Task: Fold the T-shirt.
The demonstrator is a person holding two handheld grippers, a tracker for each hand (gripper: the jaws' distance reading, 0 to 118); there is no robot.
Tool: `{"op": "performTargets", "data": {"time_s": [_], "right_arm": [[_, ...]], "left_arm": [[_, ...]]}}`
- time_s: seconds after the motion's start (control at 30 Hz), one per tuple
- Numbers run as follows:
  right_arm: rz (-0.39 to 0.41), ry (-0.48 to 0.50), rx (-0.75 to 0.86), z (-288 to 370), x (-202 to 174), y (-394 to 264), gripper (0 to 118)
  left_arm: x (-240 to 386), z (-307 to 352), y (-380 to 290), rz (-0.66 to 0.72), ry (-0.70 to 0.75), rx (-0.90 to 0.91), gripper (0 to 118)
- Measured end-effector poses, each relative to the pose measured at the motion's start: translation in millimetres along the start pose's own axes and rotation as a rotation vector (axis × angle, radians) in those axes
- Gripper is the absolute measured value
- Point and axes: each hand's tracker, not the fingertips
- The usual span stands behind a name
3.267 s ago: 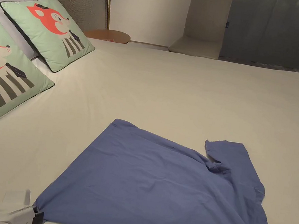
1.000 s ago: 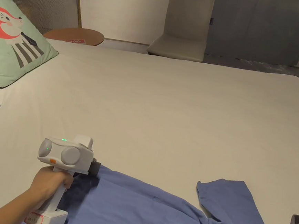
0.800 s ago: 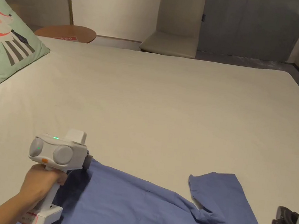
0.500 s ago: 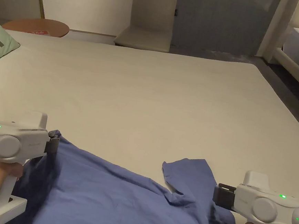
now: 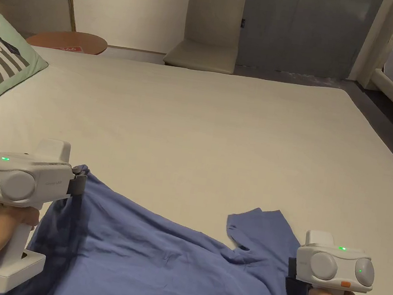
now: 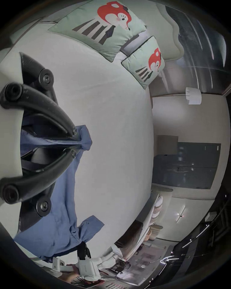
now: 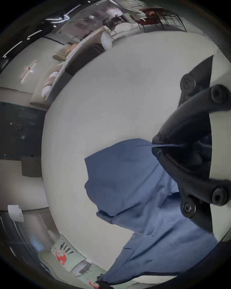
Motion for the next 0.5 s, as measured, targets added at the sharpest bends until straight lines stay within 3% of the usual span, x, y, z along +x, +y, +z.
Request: {"op": "performTargets", "data": {"time_s": [0.13, 0.23, 0.5], "right_arm": [[-0.024, -0.022, 0.117, 30.2, 12.9, -0.8, 3], [-0.002, -0.023, 0.163, 59.5, 20.6, 3.9, 3], [0.043, -0.053, 0.501, 154.0, 41.4, 39.4, 3]], "left_arm": [[-1.7, 19.6, -5.3, 0.011, 0.003, 0.017, 1], [-4.6, 37.7, -6.7, 0.031, 0.009, 0.04, 1], [-9.8, 99.1, 16.5, 0.07, 0.043, 0.188, 1]]}}
